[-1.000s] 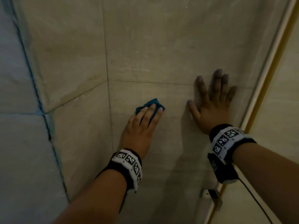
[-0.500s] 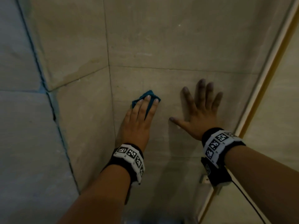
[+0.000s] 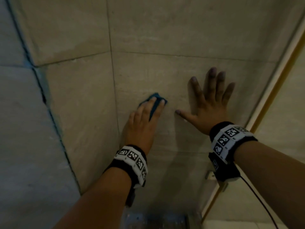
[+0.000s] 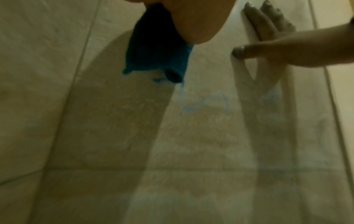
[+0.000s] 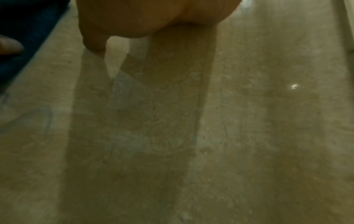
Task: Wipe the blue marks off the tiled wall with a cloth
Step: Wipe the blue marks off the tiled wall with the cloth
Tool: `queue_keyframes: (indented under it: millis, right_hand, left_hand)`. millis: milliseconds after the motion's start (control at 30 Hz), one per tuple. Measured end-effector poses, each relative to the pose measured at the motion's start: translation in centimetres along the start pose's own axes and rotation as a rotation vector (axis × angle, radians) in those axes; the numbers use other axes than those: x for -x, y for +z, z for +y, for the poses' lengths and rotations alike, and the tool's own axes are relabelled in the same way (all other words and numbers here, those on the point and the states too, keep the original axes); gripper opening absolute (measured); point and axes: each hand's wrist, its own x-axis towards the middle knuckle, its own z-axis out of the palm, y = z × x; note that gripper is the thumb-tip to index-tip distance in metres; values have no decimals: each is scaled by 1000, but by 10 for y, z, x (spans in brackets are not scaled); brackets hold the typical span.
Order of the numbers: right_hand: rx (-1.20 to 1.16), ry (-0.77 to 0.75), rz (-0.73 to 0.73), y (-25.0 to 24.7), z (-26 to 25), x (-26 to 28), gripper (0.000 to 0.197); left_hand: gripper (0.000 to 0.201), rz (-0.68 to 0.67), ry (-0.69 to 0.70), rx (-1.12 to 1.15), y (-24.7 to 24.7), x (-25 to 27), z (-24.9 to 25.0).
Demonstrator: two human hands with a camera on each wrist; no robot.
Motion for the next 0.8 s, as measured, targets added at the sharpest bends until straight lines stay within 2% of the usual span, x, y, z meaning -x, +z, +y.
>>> queue_keyframes:
  millis: [67, 133, 200, 300, 367, 433, 533, 600, 667, 733, 800]
  right_hand:
    - [-8, 1, 4, 0, -1, 0, 99]
    - [-16, 1, 11, 0, -1, 0, 100]
    - [-20, -1, 19, 0, -1, 0, 100]
    - [-28, -4, 44, 1, -2, 0, 100]
    - [-36, -8, 55, 1, -1, 0, 99]
    - [-35, -12, 56, 1, -1, 0, 99]
    - [-31, -15, 54, 0, -1, 0, 99]
    - [-33, -11, 57, 0, -1, 0, 99]
    - [-37, -8, 52, 0, -1, -1, 99]
    - [-43, -6, 41, -1, -1, -1, 98]
    - [-49, -5, 34, -1, -1, 0, 99]
  left_hand:
    - [96, 43, -88, 14, -2, -10, -2]
    - [92, 48, -103, 55, -4, -13, -2]
    - [87, 26, -36, 66, -1, -6, -2]
    - [79, -33, 156, 12, 10, 14, 1]
    - [85, -85, 260, -9, 16, 24, 0]
    - [89, -108, 295, -22, 19, 28, -1]
    - [82, -115, 289, -60, 19, 28, -3]
    - [73, -100, 213, -65, 14, 24, -1]
    - [72, -80, 80, -71, 7, 18, 1]
    - [80, -82, -86, -73, 3, 14, -2]
    - [95, -86, -261, 16, -1, 11, -2]
